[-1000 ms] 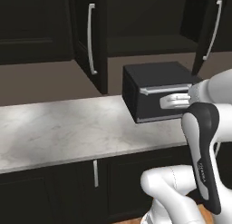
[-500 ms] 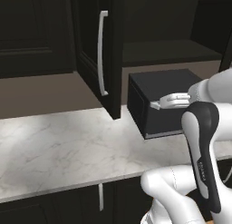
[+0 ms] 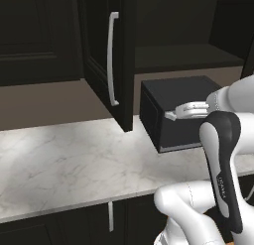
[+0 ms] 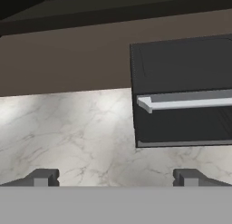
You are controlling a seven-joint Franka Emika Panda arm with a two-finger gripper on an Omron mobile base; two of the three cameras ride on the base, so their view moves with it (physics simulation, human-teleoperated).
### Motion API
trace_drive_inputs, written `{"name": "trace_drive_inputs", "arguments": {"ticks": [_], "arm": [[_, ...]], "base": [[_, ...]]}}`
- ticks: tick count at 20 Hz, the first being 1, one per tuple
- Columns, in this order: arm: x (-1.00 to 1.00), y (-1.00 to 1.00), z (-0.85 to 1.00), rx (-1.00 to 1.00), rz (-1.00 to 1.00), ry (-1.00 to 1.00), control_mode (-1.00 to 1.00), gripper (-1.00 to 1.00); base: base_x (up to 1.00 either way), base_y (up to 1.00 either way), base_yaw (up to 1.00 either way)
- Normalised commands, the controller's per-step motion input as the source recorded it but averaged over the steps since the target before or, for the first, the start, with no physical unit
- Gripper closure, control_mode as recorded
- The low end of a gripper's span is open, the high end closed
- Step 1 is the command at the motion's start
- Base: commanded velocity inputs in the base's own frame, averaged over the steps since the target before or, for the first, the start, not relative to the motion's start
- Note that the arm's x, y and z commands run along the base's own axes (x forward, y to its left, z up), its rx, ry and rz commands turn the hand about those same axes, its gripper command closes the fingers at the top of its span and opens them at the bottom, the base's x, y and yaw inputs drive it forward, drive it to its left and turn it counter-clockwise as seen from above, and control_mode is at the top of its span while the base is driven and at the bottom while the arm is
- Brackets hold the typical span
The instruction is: Close all open cabinet doors.
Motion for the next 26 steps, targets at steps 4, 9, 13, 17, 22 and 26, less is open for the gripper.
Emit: {"name": "trace_drive_inputs", "arguments": {"ticks": [4, 9, 13, 17, 22, 26], "arm": [[0.0, 0.0, 0.0, 0.0, 0.0, 0.0, 1.0, -1.0], [0.0, 0.0, 0.0, 0.0, 0.0, 0.0, -1.0, -1.0], [0.0, 0.0, 0.0, 0.0, 0.0, 0.0, -1.0, -1.0], [0.0, 0.0, 0.0, 0.0, 0.0, 0.0, -1.0, -1.0], [0.0, 0.0, 0.0, 0.0, 0.0, 0.0, -1.0, -1.0], [-0.17, 0.0, 0.0, -0.01, 0.01, -0.02, -1.0, -1.0]], "base": [[0.0, 0.0, 0.0], [0.0, 0.0, 0.0], [0.0, 0.0, 0.0], [0.0, 0.0, 0.0], [0.0, 0.0, 0.0], [0.0, 0.0, 0.0]]}}
